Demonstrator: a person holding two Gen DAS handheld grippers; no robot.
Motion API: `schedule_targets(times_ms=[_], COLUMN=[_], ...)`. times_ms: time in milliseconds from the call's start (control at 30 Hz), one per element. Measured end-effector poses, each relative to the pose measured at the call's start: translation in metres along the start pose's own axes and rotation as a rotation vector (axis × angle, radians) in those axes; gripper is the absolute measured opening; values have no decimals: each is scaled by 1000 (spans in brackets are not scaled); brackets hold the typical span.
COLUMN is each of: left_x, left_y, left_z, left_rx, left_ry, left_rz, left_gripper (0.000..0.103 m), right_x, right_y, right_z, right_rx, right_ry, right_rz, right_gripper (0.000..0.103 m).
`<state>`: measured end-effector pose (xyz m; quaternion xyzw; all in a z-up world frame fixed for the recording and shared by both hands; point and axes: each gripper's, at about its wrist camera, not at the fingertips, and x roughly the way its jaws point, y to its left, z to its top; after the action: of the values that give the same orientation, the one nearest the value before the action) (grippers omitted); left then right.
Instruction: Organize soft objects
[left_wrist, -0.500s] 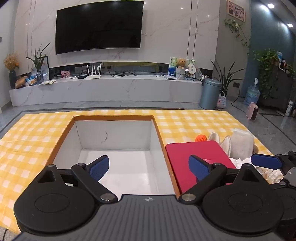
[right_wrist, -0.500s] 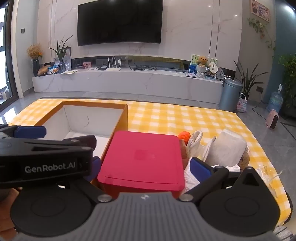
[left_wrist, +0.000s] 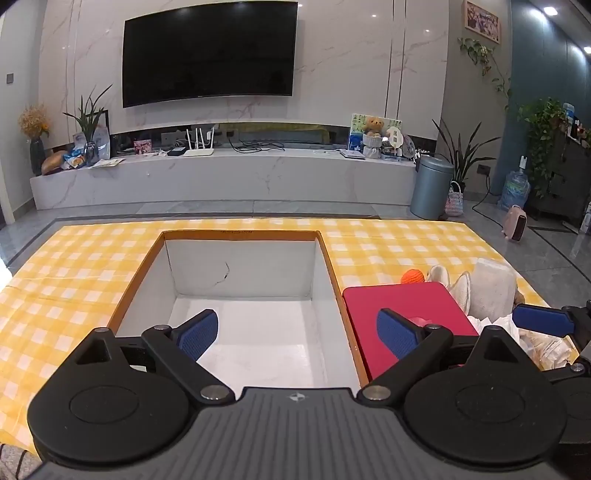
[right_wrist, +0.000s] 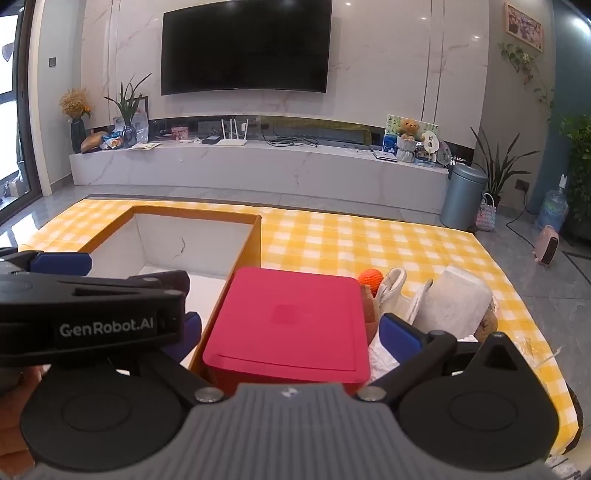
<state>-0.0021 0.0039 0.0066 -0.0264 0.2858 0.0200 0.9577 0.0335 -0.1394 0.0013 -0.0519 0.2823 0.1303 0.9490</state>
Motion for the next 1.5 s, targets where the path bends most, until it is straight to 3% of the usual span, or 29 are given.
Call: schedule_targets(times_ms=[567,1500], left_x=[-3,2], left_y=[-2,-4], left_z=[-1,-3], left_rx=[5,15], left_ry=[-16,28], left_rz=[10,30], left_gripper=[103,103], right_x=[-2,4], right_y=[-2,-1], right_z=[2,0], right_rx=[1,-9], right_ry=[4,37], right_rz=[-22,-29], right_gripper=[100,100])
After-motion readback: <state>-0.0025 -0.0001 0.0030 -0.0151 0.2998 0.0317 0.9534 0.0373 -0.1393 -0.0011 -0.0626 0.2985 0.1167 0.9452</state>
